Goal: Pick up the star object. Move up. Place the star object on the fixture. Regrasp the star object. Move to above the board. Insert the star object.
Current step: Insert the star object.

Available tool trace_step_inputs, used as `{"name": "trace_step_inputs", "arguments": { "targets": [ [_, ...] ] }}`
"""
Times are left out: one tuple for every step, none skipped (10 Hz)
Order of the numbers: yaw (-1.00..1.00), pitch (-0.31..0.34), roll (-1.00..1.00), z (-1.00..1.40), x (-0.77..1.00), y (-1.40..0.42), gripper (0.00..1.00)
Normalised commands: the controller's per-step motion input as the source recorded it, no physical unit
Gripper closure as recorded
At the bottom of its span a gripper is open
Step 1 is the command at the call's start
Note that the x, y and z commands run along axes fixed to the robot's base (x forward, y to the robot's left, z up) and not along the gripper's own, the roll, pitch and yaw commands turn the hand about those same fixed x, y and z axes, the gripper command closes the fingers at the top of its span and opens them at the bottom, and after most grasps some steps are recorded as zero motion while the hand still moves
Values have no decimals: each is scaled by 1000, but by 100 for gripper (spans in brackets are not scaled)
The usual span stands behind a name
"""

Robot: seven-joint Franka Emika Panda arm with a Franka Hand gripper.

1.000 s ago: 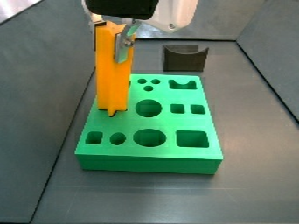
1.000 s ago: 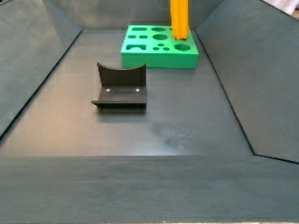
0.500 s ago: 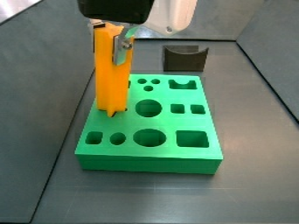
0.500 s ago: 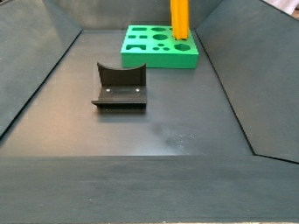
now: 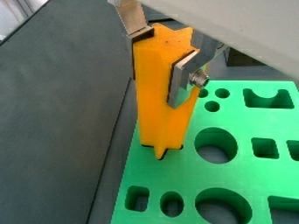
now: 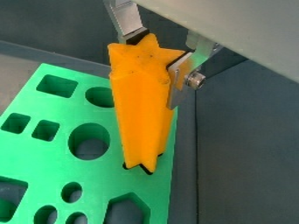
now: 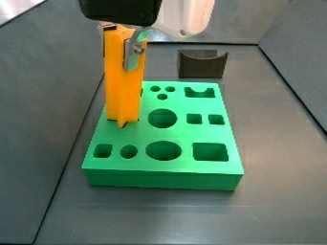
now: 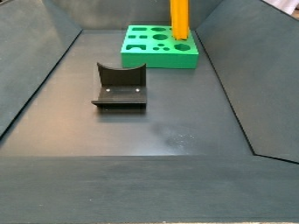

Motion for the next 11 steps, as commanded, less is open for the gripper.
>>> {"name": "trace_step_inputs", "arguments": {
  "targets": [
    [0,0,-11,-211,0,66,100],
    [0,0,-40,-200,0,66,100],
    [0,-11,-106,-151,54,0,100],
    [-31,-43,-109,-174,74,0,100],
    [-43,-70,-133,-160,74,0,100],
    [-66,-97,-114,-183,51,-31,100],
    [-83,-117,-83,-177,69,-54,100],
    [-94,-123,-154,-149,54,0,100],
    [-86,-171,-214,-169,0,0,100],
    [-103,-140,-97,-271,0,0,100],
    [-83,-91,0,-323,0,0,100]
  ]
}}
